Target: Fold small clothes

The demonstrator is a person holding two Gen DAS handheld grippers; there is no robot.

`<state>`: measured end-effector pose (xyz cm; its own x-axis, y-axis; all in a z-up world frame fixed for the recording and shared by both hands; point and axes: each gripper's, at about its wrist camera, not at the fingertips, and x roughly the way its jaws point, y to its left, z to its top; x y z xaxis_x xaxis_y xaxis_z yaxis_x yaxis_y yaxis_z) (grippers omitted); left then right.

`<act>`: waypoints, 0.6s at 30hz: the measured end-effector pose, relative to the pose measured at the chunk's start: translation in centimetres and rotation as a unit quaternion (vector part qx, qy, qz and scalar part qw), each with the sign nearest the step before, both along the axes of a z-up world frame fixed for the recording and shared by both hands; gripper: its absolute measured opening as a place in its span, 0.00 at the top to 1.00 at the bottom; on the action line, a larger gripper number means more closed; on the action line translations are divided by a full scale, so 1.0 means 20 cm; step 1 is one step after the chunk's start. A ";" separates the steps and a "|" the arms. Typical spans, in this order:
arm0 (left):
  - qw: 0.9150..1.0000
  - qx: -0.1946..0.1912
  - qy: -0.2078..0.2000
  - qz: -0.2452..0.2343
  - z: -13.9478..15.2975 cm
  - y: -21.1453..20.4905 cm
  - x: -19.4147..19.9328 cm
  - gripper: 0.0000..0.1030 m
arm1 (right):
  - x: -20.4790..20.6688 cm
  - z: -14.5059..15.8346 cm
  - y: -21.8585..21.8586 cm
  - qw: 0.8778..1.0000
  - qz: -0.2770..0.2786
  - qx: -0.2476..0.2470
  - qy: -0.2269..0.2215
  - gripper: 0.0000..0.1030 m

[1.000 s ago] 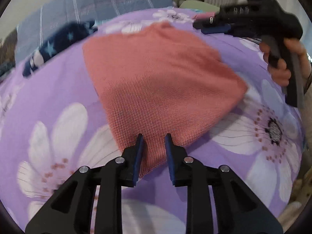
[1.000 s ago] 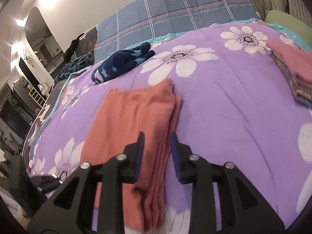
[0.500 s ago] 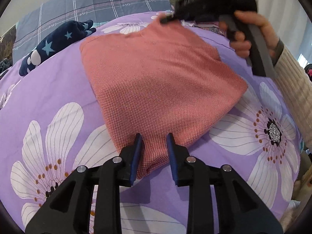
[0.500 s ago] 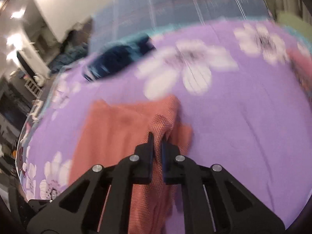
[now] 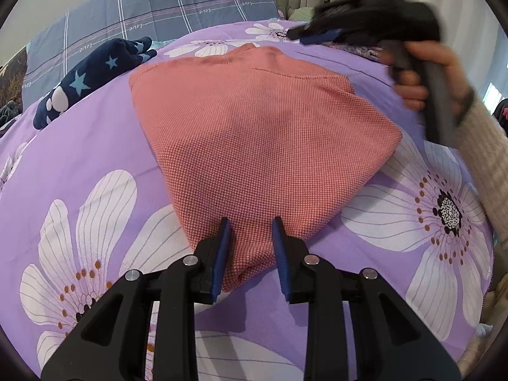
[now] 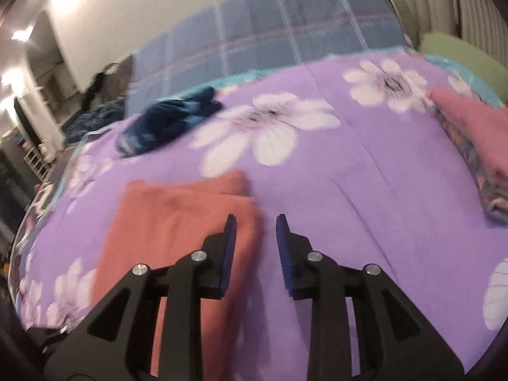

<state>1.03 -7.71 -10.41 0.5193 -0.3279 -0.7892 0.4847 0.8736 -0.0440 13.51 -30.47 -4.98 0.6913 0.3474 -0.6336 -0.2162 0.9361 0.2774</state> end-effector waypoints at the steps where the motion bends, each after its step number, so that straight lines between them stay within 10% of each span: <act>1: 1.000 0.000 -0.001 0.000 0.00 0.00 0.00 0.72 | -0.05 0.02 0.03 1.000 0.023 0.005 -0.003 0.83; 5: 1.000 -0.002 -0.002 0.002 0.00 0.00 -0.01 0.72 | -0.31 -0.02 0.20 0.995 0.098 -0.016 0.004 0.85; 9: 1.000 0.001 -0.005 0.001 0.00 0.00 -0.01 0.72 | -0.36 -0.25 0.22 0.993 0.043 -0.102 0.037 0.97; 18: 1.000 -0.013 -0.005 0.007 0.01 0.02 -0.02 0.71 | -0.45 -0.22 0.20 0.998 0.011 -0.057 0.038 0.96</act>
